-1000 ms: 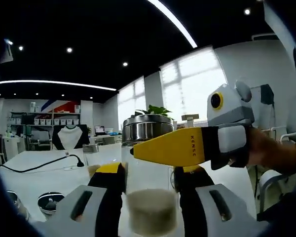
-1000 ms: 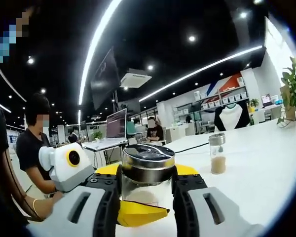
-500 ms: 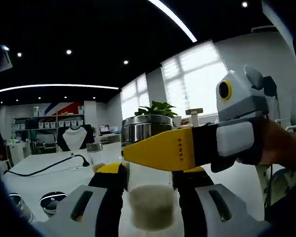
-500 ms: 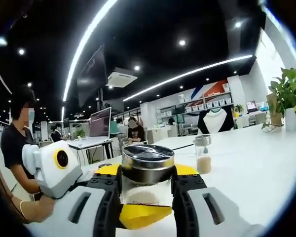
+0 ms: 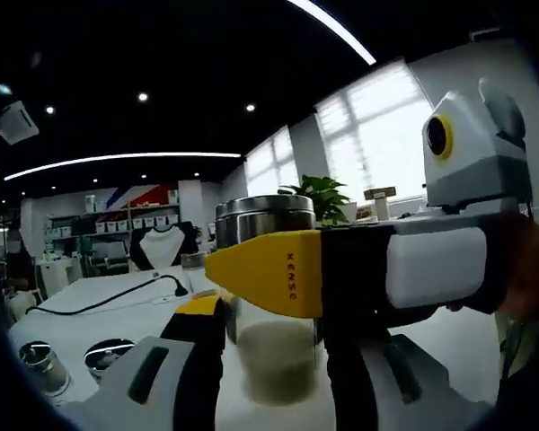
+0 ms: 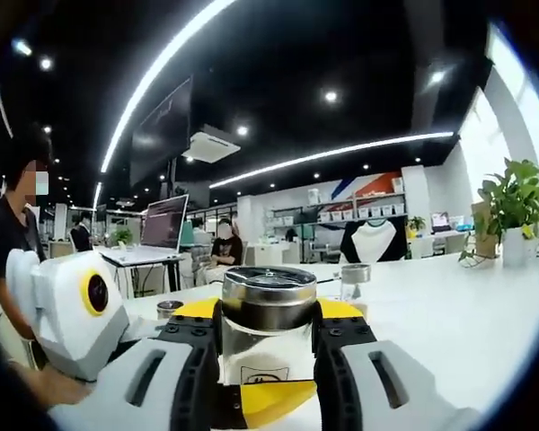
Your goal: Rotate the seasoning bottle until the label or dispensing opening points toward the visible target arrow and the bottle remains upright within the marked orientation range
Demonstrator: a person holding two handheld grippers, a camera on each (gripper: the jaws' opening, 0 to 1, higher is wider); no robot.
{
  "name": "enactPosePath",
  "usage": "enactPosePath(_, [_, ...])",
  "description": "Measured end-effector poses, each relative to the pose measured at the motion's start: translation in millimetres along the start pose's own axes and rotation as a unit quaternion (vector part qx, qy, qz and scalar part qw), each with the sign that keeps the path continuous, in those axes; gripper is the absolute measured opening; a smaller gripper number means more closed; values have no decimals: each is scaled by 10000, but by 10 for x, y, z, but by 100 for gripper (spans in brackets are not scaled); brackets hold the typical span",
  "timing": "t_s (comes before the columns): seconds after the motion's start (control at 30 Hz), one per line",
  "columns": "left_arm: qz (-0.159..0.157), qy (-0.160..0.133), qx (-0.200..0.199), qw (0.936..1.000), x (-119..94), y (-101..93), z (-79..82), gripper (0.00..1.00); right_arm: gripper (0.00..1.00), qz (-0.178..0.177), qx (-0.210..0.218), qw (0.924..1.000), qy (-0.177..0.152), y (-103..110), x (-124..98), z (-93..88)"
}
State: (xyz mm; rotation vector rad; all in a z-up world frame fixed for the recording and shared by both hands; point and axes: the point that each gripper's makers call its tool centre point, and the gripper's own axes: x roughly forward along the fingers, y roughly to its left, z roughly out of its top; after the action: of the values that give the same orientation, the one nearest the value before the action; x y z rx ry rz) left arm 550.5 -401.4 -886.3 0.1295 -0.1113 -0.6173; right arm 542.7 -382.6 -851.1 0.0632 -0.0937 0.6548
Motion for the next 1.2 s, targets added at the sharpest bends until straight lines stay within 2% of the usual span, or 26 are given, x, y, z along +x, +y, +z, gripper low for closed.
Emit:
enactPosePath(0.17, [225,-40,105,9997,-6,30,-17,46,37,-86,-120,9999,-4,-6,28,-5])
enactPosePath(0.27, [424,24,367,9984,10,53,-33,46,37,-210,-213,9995,38,-21,68,-36])
enactPosePath(0.4, [436,51,131,9990,37,52,-62,46,37,-315,-196,9993,25,-63,70,-46])
enactPosePath(0.53, [590,44,204,9980,34,79,-59,48,37,-343,-127,9993,-10,-80,60,-40])
enactPosePath(0.63, [566,91,218,9981,57,71,-81,48,37,-353,-114,9993,-19,-81,59,-38])
enactPosePath(0.7, [585,221,222,9978,73,72,-131,48,37,-345,-118,9993,-6,-69,61,-43])
enactPosePath(0.73, [567,491,413,9963,70,64,-217,48,37,-336,-116,9994,-6,-57,63,-44])
enactPosePath(0.9, [873,394,300,9950,49,103,-216,48,37,-323,-157,9994,-10,7,69,-47])
enactPosePath(1.0, [803,322,-42,9962,75,121,-210,48,37,-289,-124,9995,2,17,69,-48])
enactPosePath(1.1, [821,299,107,9961,73,141,-193,47,37,-261,-160,9995,-1,35,65,-38])
enactPosePath(1.13, [714,250,39,9971,79,127,-175,47,37,-274,-184,9995,-9,30,60,-28])
enactPosePath(1.17, [473,149,-250,9985,87,72,-151,47,37,-287,-188,9994,-8,17,55,-17])
enactPosePath(1.2, [410,105,-369,9984,81,59,-139,47,37,-257,-132,9996,-10,2,52,2])
